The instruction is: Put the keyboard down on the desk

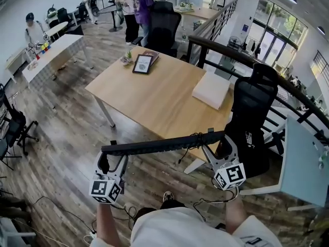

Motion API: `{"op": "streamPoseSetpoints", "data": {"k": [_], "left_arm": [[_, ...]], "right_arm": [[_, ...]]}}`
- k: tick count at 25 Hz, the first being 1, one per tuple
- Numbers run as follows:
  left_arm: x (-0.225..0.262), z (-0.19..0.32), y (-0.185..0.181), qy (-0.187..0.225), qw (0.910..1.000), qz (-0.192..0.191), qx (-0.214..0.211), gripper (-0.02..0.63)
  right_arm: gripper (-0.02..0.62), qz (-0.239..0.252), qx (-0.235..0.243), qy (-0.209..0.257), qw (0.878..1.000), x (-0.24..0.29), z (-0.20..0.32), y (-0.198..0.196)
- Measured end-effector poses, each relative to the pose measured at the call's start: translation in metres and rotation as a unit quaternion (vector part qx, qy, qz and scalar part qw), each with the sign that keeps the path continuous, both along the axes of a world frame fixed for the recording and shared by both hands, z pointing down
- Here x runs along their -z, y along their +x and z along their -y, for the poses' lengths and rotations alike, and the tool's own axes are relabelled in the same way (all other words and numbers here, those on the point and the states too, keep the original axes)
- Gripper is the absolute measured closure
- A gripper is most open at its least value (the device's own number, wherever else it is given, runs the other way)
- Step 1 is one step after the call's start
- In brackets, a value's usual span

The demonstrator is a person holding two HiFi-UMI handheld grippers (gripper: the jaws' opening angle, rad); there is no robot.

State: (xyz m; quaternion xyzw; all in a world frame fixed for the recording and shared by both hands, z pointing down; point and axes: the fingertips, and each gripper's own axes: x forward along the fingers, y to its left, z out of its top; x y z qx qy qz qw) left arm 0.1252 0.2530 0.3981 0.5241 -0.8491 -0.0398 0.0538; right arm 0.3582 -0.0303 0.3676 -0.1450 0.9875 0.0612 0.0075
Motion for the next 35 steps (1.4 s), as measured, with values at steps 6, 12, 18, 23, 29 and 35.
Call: {"op": "streamPoseSetpoints", "data": {"k": [6, 12, 18, 23, 29, 35], "left_arm": [[-0.004, 0.030, -0.026, -0.014, 0.9998, -0.006, 0.016, 0.247], [-0.018, 0.058, -0.054, -0.025, 0.9994, -0.022, 0.005, 0.247], [-0.034, 0.095, -0.108, -0.023, 0.9988, -0.036, -0.023, 0.247], [-0.044, 0.121, -0.164, -0.018, 0.9969, -0.049, -0.058, 0.247], [-0.051, 0.136, -0.230, -0.019, 0.9928, -0.065, -0.099, 0.247], [-0.054, 0.144, -0.281, -0.020, 0.9887, -0.069, -0.131, 0.247]], "right_arm": [[0.273, -0.003, 0.017, -0.013, 1.000, -0.009, 0.035, -0.032], [0.275, -0.014, 0.007, -0.027, 1.000, -0.025, 0.060, -0.055], [0.276, -0.022, -0.015, -0.023, 0.999, -0.030, 0.080, -0.090], [0.281, -0.033, -0.046, -0.022, 0.998, -0.028, 0.087, -0.128], [0.282, -0.045, -0.084, -0.029, 0.995, -0.032, 0.081, -0.176], [0.284, -0.052, -0.115, -0.024, 0.992, -0.028, 0.069, -0.214]]}}
